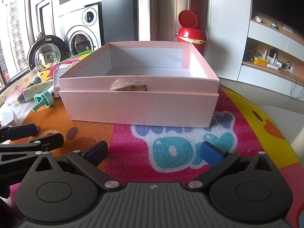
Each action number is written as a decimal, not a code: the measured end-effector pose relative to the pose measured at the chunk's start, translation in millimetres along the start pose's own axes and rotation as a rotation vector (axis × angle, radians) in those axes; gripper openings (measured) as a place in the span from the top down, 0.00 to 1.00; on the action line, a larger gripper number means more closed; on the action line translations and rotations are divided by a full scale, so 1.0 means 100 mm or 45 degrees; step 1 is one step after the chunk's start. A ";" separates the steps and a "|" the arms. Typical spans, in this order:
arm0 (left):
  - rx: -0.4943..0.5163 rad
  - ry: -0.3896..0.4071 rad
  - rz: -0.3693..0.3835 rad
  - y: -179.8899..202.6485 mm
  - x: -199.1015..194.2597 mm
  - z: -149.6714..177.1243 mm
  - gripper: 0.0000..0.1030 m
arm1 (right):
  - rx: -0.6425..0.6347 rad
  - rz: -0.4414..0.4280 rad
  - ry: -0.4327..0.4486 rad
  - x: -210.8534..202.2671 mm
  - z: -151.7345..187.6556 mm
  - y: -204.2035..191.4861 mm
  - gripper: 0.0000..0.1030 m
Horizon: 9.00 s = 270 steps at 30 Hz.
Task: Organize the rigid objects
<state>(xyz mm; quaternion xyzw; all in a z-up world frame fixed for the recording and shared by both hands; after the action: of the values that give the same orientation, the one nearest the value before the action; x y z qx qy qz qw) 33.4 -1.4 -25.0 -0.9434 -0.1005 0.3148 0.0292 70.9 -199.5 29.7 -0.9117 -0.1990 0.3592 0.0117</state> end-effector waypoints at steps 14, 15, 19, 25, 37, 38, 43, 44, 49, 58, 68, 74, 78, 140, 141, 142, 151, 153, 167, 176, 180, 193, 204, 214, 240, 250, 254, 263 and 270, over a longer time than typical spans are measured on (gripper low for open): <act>0.004 0.001 -0.004 0.01 -0.01 0.00 0.36 | 0.001 -0.003 -0.002 0.01 0.01 0.00 0.00; 0.006 0.001 -0.006 0.01 -0.01 0.00 0.36 | 0.003 -0.005 -0.002 0.01 0.01 0.00 0.00; -0.013 -0.003 0.011 0.00 -0.02 0.00 0.37 | 0.003 -0.006 -0.004 0.00 0.01 0.00 0.00; -0.204 -0.003 0.073 -0.38 -0.27 -0.02 0.39 | -0.017 -0.075 -0.100 0.00 -0.06 0.05 0.00; -0.531 -0.149 -0.108 -1.22 0.02 -0.11 0.40 | -0.051 -0.093 -0.132 0.01 -0.07 0.05 0.00; -0.514 -0.155 -0.112 -1.19 0.08 -0.12 0.40 | -0.053 -0.100 -0.131 0.00 -0.06 0.05 0.00; -0.375 -0.092 -0.160 -1.05 0.20 -0.16 0.48 | -0.148 -0.145 -0.115 -0.08 -0.07 -0.11 0.06; -0.329 -0.074 -0.171 -1.05 0.20 -0.14 0.55 | -0.183 -0.156 -0.100 -0.10 -0.10 -0.18 0.06; -0.257 -0.017 -0.059 -1.19 0.08 -0.01 0.60 | -0.327 -0.296 -0.001 -0.20 -0.49 -0.70 0.07; -0.369 0.016 0.103 -1.56 -0.04 0.19 0.60 | -0.262 -0.489 -0.200 0.83 -1.70 -1.76 0.14; -0.427 0.008 0.149 -1.61 -0.02 0.22 0.60 | 0.145 -0.214 -0.376 2.06 -1.97 -1.91 0.14; -0.459 0.005 0.168 -1.65 -0.01 0.23 0.60 | 0.155 -0.044 -0.341 2.29 -1.90 -2.07 0.14; -0.473 0.006 0.176 -1.66 0.00 0.23 0.60 | 0.129 0.022 -0.405 2.42 -1.86 -2.08 0.22; -0.295 0.042 0.174 -1.35 -0.21 -0.08 0.64 | -0.299 -0.078 0.174 -0.44 -1.53 -0.20 0.14; -0.318 0.048 0.162 -1.38 -0.18 -0.10 0.64 | -0.302 -0.118 0.148 -0.42 -1.47 -0.24 0.14; -0.344 0.064 0.152 -1.41 -0.15 -0.13 0.64 | -0.307 -0.154 0.119 -0.39 -1.41 -0.30 0.14; -0.470 0.081 0.032 -1.78 0.39 -0.59 0.63 | -0.296 -0.361 -0.073 -0.11 -1.42 -0.92 0.14; -0.480 0.041 0.041 -1.79 0.58 -0.65 0.63 | -0.289 -0.377 -0.098 -0.02 -1.53 -1.06 0.14; -0.523 0.027 0.122 -1.80 0.81 -0.48 0.78 | -0.098 -0.255 -0.399 2.00 -2.24 -1.50 0.15; -0.634 0.016 0.184 -1.96 0.81 -0.47 0.78 | -0.073 -0.267 -0.509 2.58 -2.23 -1.53 0.45; -0.701 0.035 0.187 -2.05 0.78 -0.48 0.79 | -0.083 -0.390 -0.640 2.38 -2.07 -1.59 0.74; -0.659 0.025 0.209 -1.93 0.76 -0.50 0.79 | -0.355 -0.478 -0.654 1.42 -1.81 -1.79 0.55; -0.744 0.071 0.193 -2.09 0.74 -0.48 0.79 | 0.179 -0.278 -0.508 2.62 -2.18 -1.88 0.19; -0.775 0.054 0.174 -2.13 0.74 -0.45 0.79 | 0.003 -0.161 -0.488 2.74 -2.08 -2.14 0.20; -0.335 -0.065 0.453 -0.78 1.20 -1.66 0.79 | -0.537 -0.229 -0.093 -0.38 -0.06 -0.69 0.20; -0.142 -0.335 0.372 -0.23 2.33 -1.72 0.79 | -0.290 -0.278 0.070 -0.37 -0.02 -0.38 0.19; -0.108 -0.355 0.454 -0.34 2.00 -1.46 0.79 | -0.242 -0.338 0.060 -0.36 -0.04 -0.33 0.19; -0.217 -0.351 0.592 -0.59 1.10 -0.75 0.79 | -0.347 -0.351 0.036 -0.38 0.01 -0.52 0.19; -0.163 -0.090 0.400 -0.91 0.13 -0.50 0.78 | -0.259 -0.332 -0.002 -0.38 0.04 -0.46 0.19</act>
<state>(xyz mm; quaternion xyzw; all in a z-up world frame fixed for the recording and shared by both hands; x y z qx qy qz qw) 58.2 91.0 18.5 -0.9357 0.0274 0.3415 -0.0842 26.4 -171.8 59.3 -0.8744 -0.3509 0.3333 -0.0343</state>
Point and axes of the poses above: each gripper's, at about its wrist camera, not at the fingertips, and x roughly the way its jaws point, y to its right, z to its underside, the point moved 4 cm from there along x, roughly the way its jaws point, and after that the axes turned 12 degrees about -z, right-handed, at the moved point
